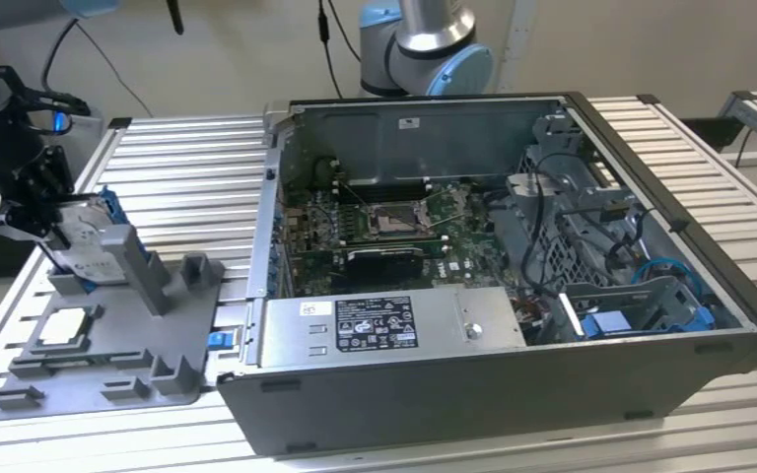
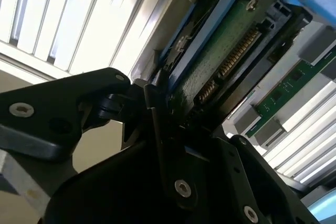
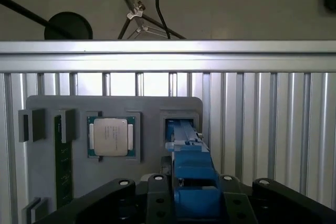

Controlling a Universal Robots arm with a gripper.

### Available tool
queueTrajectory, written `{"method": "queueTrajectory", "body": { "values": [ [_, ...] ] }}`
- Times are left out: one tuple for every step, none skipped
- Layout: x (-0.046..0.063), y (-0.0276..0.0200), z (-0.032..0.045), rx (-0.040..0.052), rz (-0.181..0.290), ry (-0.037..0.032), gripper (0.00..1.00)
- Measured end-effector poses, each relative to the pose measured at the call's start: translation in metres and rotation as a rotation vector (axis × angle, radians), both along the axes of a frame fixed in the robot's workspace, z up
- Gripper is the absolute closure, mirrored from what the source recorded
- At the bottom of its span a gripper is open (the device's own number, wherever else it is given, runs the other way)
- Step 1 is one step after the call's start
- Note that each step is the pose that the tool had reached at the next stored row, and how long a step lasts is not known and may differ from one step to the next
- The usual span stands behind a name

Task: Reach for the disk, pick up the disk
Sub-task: 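Pick up the disk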

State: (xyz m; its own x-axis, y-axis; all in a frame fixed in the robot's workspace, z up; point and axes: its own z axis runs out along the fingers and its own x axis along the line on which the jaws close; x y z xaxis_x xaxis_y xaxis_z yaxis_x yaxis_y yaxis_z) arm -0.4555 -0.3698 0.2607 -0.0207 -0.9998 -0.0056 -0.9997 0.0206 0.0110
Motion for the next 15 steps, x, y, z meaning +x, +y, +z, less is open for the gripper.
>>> {"method": "queueTrajectory", "body": {
  "values": [
    [0.0000, 0.0000, 0.0000, 0.0000, 0.000, 0.0000, 1.00],
    [0.0000, 0.0000, 0.0000, 0.0000, 0.000, 0.0000, 1.00],
    [0.0000, 0.0000, 0.0000, -0.0001, 0.000, 0.0000, 1.00],
    [0.0000, 0.0000, 0.0000, -0.0001, 0.000, 0.0001, 1.00],
    [0.0000, 0.0002, -0.0002, -0.0026, 0.000, 0.0000, 1.00],
    [0.0000, 0.0002, -0.0002, -0.0095, 0.000, 0.0001, 1.00],
    [0.0000, 0.0002, -0.0002, -0.0135, 0.000, 0.0000, 1.00],
    [0.0000, 0.0001, -0.0002, -0.0137, 0.000, 0.0001, 1.00],
    [0.0000, -0.0001, 0.0000, -0.0098, 0.000, 0.0004, 1.00],
    [0.0000, 0.0000, 0.0000, -0.0071, 0.000, 0.0004, 1.00],
    [0.0000, 0.0000, 0.0000, -0.0070, 0.000, 0.0004, 1.00],
    [0.0000, 0.0001, 0.0000, -0.0070, 0.000, 0.0004, 1.00],
    [0.0000, 0.0001, 0.0000, -0.0069, 0.000, 0.0003, 1.00],
    [0.0000, 0.0001, 0.0000, -0.0070, 0.000, 0.0004, 1.00],
    [0.0000, 0.0001, 0.0000, -0.0070, 0.000, 0.0004, 1.00]
  ]
}}
